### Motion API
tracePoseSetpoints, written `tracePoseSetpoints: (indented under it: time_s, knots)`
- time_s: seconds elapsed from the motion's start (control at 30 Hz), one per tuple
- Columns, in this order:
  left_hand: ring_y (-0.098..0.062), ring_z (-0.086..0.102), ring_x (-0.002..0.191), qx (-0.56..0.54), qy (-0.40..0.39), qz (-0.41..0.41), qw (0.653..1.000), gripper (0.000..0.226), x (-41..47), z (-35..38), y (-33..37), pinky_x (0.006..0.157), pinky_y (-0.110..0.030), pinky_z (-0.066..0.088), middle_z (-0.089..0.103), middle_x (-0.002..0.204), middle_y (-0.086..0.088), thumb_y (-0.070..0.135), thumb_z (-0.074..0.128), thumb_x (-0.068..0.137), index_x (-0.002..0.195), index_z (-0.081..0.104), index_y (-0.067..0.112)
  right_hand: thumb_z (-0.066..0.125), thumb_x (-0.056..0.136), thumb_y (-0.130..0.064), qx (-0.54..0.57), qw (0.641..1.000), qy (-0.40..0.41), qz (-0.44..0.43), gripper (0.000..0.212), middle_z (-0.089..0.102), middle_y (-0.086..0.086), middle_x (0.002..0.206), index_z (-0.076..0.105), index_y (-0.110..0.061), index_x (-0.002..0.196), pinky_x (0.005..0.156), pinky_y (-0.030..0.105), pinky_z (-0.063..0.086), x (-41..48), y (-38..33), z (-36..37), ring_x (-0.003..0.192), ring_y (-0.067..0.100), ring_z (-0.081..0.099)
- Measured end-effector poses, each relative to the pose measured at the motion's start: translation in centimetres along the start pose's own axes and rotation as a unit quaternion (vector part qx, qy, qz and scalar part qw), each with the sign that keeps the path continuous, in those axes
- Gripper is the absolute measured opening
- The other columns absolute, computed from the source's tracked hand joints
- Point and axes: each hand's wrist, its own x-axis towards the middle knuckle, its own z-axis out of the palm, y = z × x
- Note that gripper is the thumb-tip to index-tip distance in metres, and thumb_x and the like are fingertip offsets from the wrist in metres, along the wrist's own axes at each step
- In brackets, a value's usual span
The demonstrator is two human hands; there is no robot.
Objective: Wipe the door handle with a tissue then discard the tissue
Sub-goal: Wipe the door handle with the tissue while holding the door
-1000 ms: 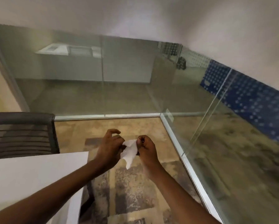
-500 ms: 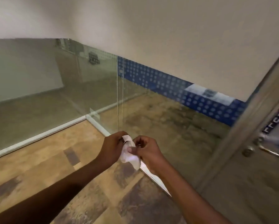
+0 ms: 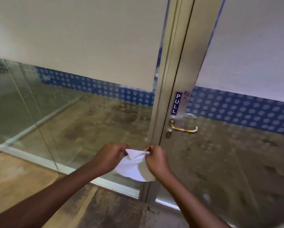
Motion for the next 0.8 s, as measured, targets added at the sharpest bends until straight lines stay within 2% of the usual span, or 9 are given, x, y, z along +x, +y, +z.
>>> tracePoseSetpoints:
  time_s: [0.1, 0.2, 0.3, 0.4, 0.47, 0.57, 0.63, 0.7, 0.8]
  knots:
    - [-0.025, 0.067, 0.071, 0.032, -0.014, 0.049, 0.998, 0.037, 2.4, 1.7, 0.9, 0.057, -0.028, 0.04, 0.072, 0.074, -0.004, 0.037, 0.036, 0.074, 0.082, 0.07, 0.023, 0.043, 0.068, 0.003, -0.053, 0.998, 0.017, 0.012, 0.029, 0.063, 0.0, 0.07, 0.062, -0.019, 0.069, 0.056, 0.025, 0.036, 0.3, 1.8, -2.6, 0.068, 0.016, 0.056]
    - [-0.025, 0.067, 0.073, 0.04, -0.022, 0.081, 0.996, 0.053, 4.8, 3.2, 1.5, 0.06, -0.032, 0.048, 0.073, 0.077, -0.004, 0.045, 0.025, 0.068, 0.088, 0.071, 0.025, 0.04, 0.064, -0.007, 0.026, 0.997, -0.003, 0.069, 0.017, 0.05, -0.001, 0.059, 0.052, -0.018, 0.058, 0.054, 0.028, 0.031, 0.5, 2.8, -4.2, 0.06, 0.016, 0.047]
    - [-0.022, 0.067, 0.072, 0.022, -0.034, 0.089, 0.995, 0.047, 7.2, 4.3, 2.2, 0.06, -0.031, 0.048, 0.073, 0.078, -0.001, 0.042, 0.029, 0.072, 0.087, 0.07, 0.025, 0.052, 0.082, -0.018, 0.152, 0.977, -0.042, 0.147, 0.022, 0.045, 0.004, 0.057, 0.05, -0.015, 0.06, 0.056, 0.027, 0.032, 0.6, 3.2, -6.1, 0.055, 0.016, 0.045]
    - [-0.018, 0.066, 0.073, -0.016, -0.078, 0.068, 0.995, 0.035, 9.6, 5.3, 2.7, 0.064, -0.034, 0.049, 0.072, 0.078, 0.0, 0.035, 0.037, 0.078, 0.081, 0.068, 0.018, 0.065, 0.085, -0.031, 0.174, 0.97, -0.106, 0.135, 0.027, 0.056, 0.001, 0.058, 0.06, -0.011, 0.067, 0.049, 0.021, 0.038, 1.1, 3.4, -7.7, 0.052, 0.011, 0.053]
    - [-0.013, 0.065, 0.073, -0.059, -0.115, 0.061, 0.99, 0.024, 11.3, 5.6, 3.1, 0.064, -0.031, 0.048, 0.07, 0.077, 0.003, 0.028, 0.044, 0.081, 0.075, 0.065, 0.02, 0.063, 0.089, -0.027, 0.221, 0.958, -0.122, 0.135, 0.024, 0.062, 0.0, 0.062, 0.063, -0.009, 0.072, 0.054, 0.023, 0.046, 1.8, 3.3, -8.2, 0.055, 0.01, 0.058]
    - [0.001, 0.06, 0.067, -0.125, -0.123, 0.061, 0.983, 0.024, 14.2, 5.9, 3.3, 0.059, -0.023, 0.043, 0.065, 0.07, 0.014, 0.02, 0.05, 0.086, 0.07, 0.058, 0.036, 0.06, 0.09, -0.02, 0.35, 0.921, -0.069, 0.155, 0.025, 0.071, 0.011, 0.072, 0.066, 0.001, 0.077, 0.061, 0.029, 0.051, 3.5, 3.2, -8.6, 0.065, 0.022, 0.065]
    - [0.003, 0.058, 0.061, -0.181, -0.116, 0.044, 0.976, 0.027, 16.5, 5.7, 3.2, 0.058, -0.026, 0.043, 0.064, 0.067, 0.017, 0.012, 0.054, 0.087, 0.077, 0.058, 0.037, 0.053, 0.093, -0.02, 0.41, 0.898, -0.018, 0.156, 0.032, 0.072, 0.024, 0.093, 0.067, 0.008, 0.096, 0.071, 0.036, 0.054, 4.9, 3.2, -9.0, 0.084, 0.033, 0.067]
    - [-0.004, 0.062, 0.067, -0.219, -0.101, 0.051, 0.969, 0.015, 18.5, 5.1, 3.3, 0.064, -0.03, 0.046, 0.067, 0.072, 0.013, 0.036, 0.057, 0.079, 0.093, 0.059, 0.03, 0.048, 0.093, -0.026, 0.473, 0.864, 0.03, 0.171, 0.038, 0.067, 0.026, 0.111, 0.066, 0.002, 0.111, 0.09, 0.047, 0.048, 6.2, 3.5, -9.3, 0.102, 0.039, 0.062]
    - [-0.017, 0.063, 0.077, -0.144, -0.04, 0.114, 0.982, 0.054, 21.4, 4.8, 3.5, 0.07, -0.036, 0.05, 0.066, 0.082, 0.001, 0.055, 0.057, 0.076, 0.115, 0.058, 0.017, 0.048, 0.091, -0.033, 0.557, 0.808, 0.11, 0.158, 0.038, 0.068, 0.019, 0.108, 0.068, -0.006, 0.109, 0.098, 0.049, 0.044, 7.6, 4.2, -10.3, 0.102, 0.034, 0.063]
